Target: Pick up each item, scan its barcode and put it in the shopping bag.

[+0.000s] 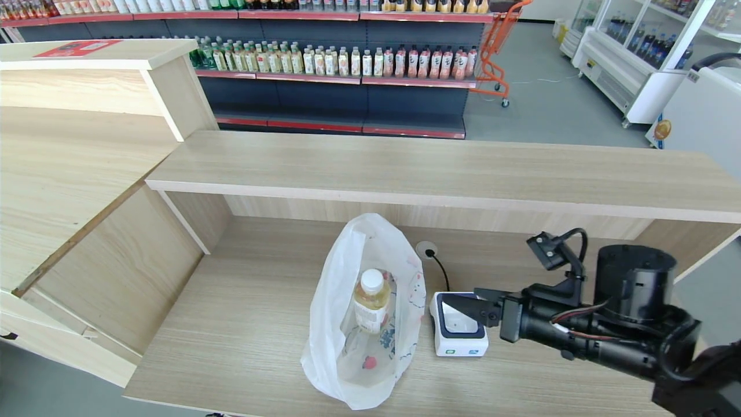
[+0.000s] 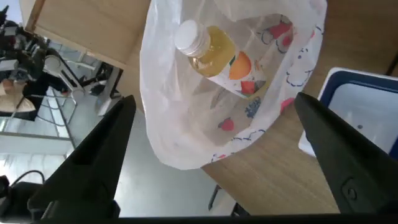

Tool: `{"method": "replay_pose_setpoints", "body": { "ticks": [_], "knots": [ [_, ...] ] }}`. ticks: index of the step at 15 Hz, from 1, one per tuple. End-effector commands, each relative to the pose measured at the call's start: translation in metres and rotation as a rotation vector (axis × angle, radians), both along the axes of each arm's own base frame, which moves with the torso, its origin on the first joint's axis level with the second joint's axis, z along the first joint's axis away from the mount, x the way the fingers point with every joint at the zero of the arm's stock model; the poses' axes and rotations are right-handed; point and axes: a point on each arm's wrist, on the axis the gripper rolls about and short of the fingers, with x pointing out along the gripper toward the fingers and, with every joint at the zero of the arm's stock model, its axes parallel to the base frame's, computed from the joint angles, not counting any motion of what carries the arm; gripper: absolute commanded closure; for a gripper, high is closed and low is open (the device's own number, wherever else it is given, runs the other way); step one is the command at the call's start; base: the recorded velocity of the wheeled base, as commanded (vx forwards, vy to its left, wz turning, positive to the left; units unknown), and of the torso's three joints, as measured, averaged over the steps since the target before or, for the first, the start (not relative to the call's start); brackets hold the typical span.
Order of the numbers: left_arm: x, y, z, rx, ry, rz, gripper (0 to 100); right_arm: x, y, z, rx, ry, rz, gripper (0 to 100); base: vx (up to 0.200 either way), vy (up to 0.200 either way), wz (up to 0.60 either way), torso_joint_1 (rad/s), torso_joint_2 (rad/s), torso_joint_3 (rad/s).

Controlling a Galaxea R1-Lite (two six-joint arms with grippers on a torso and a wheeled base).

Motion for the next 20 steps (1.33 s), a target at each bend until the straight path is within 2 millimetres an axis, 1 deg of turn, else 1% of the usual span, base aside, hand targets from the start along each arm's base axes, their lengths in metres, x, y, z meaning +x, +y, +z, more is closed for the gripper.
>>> {"method": "replay_pose_setpoints", "body": {
  "ticks": [1, 2, 3, 4, 6, 8, 10, 12, 16, 19, 20],
  "knots": [
    [0.0, 0.0, 0.0, 0.001, 0.001, 0.0, 0, -0.029, -0.068, 0.044, -0.198, -0.193, -0.181, 0, 0.0, 0.0, 0.0, 0.0, 0.0, 0.0],
    [0.0, 0.0, 0.0, 0.001, 0.001, 0.0, 0, -0.031, -0.089, 0.046, -0.31, -0.236, -0.261, 0, 0.0, 0.0, 0.0, 0.0, 0.0, 0.0],
    [0.0, 0.0, 0.0, 0.001, 0.001, 0.0, 0, -0.033, -0.103, 0.048, -0.36, -0.251, -0.332, 0, 0.0, 0.0, 0.0, 0.0, 0.0, 0.0],
    [0.0, 0.0, 0.0, 0.001, 0.001, 0.0, 0, -0.038, -0.109, 0.051, -0.367, -0.256, -0.373, 0, 0.0, 0.0, 0.0, 0.0, 0.0, 0.0],
    [0.0, 0.0, 0.0, 0.001, 0.001, 0.0, 0, -0.051, -0.11, 0.049, -0.337, -0.236, -0.389, 0, 0.0, 0.0, 0.0, 0.0, 0.0, 0.0],
    [0.0, 0.0, 0.0, -0.001, 0.0, 0.0, 0, -0.059, -0.109, 0.046, -0.327, -0.227, -0.389, 0, 0.0, 0.0, 0.0, 0.0, 0.0, 0.0],
    [0.0, 0.0, 0.0, -0.001, 0.001, 0.0, 0, -0.06, -0.109, 0.044, -0.327, -0.219, -0.387, 0, 0.0, 0.0, 0.0, 0.0, 0.0, 0.0],
    [0.0, 0.0, 0.0, 0.001, 0.001, 0.0, 0, -0.06, -0.109, 0.043, -0.329, -0.215, -0.387, 0, -0.2, 0.0, 0.0, 0.005, 0.0, 0.002],
    [0.0, 0.0, 0.0, 0.001, 0.001, 0.0, 0, -0.065, -0.11, 0.03, -0.339, -0.154, -0.396, 0, -0.2, 0.0, 0.0, 0.006, 0.0, 0.001],
    [0.0, 0.0, 0.0, -0.001, 0.001, 0.0, 0, -0.062, -0.113, 0.025, -0.372, -0.12, -0.472, 0, 0.0, 0.0, 0.0, 0.0, 0.0, 0.0],
    [0.0, 0.0, 0.0, -0.001, 0.001, 0.0, 0, -0.059, -0.117, 0.022, -0.399, -0.093, -0.536, 0, 0.0, -0.2, 0.0, -0.007, 0.0, 0.012]
  ]
}}
